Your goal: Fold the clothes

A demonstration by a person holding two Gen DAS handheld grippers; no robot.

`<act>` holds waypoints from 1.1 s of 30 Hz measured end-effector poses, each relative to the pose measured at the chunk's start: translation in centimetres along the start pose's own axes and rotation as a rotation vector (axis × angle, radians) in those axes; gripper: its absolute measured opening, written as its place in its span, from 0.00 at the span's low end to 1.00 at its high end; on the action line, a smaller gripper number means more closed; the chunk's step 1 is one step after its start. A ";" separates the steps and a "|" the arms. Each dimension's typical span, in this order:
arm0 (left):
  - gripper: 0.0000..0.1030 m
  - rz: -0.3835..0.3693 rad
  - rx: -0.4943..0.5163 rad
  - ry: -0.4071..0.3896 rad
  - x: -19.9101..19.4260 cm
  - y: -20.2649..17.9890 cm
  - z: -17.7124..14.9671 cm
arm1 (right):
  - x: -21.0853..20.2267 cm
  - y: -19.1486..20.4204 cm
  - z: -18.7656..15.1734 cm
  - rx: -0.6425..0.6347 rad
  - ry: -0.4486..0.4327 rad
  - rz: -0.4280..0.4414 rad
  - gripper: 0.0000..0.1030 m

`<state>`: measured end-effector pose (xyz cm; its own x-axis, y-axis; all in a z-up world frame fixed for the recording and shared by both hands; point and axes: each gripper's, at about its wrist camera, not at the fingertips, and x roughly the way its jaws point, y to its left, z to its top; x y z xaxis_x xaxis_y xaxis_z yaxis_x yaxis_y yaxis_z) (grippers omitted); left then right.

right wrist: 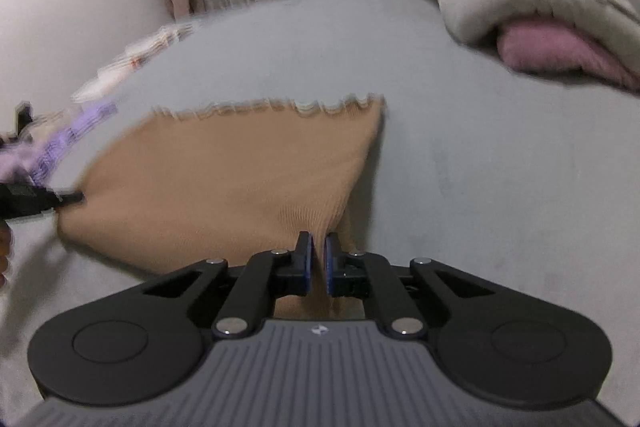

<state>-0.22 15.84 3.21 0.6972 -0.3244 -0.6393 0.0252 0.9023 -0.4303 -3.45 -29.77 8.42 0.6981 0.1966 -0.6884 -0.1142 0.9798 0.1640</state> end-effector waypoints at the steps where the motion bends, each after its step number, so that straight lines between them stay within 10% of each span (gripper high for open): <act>1: 0.09 -0.003 0.003 0.000 0.0 0.1 -0.1 | 0.2 0.0 -0.1 0.002 0.002 0.000 0.08; 12: 0.27 0.007 -0.024 -0.026 -2.2 1.6 0.6 | -2.8 -5.9 -0.8 0.229 -0.047 -0.110 0.27; 18: 0.26 0.100 -0.009 -0.061 -3.6 1.8 0.8 | -2.0 -7.8 -2.2 0.450 0.000 0.119 0.37; 23: 0.29 -0.019 -0.099 -0.033 -4.6 2.3 -0.6 | -1.4 -7.7 -3.1 0.550 0.021 0.223 0.58; 33: 0.60 -0.081 -0.177 0.083 -3.5 0.0 -4.8 | 0.1 -7.5 -5.2 0.803 0.031 0.311 0.71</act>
<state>-6.05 15.65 2.38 0.6367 -0.4223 -0.6451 -0.0528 0.8108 -0.5829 -6.25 -36.89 3.45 0.6970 0.4644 -0.5464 0.2454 0.5615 0.7902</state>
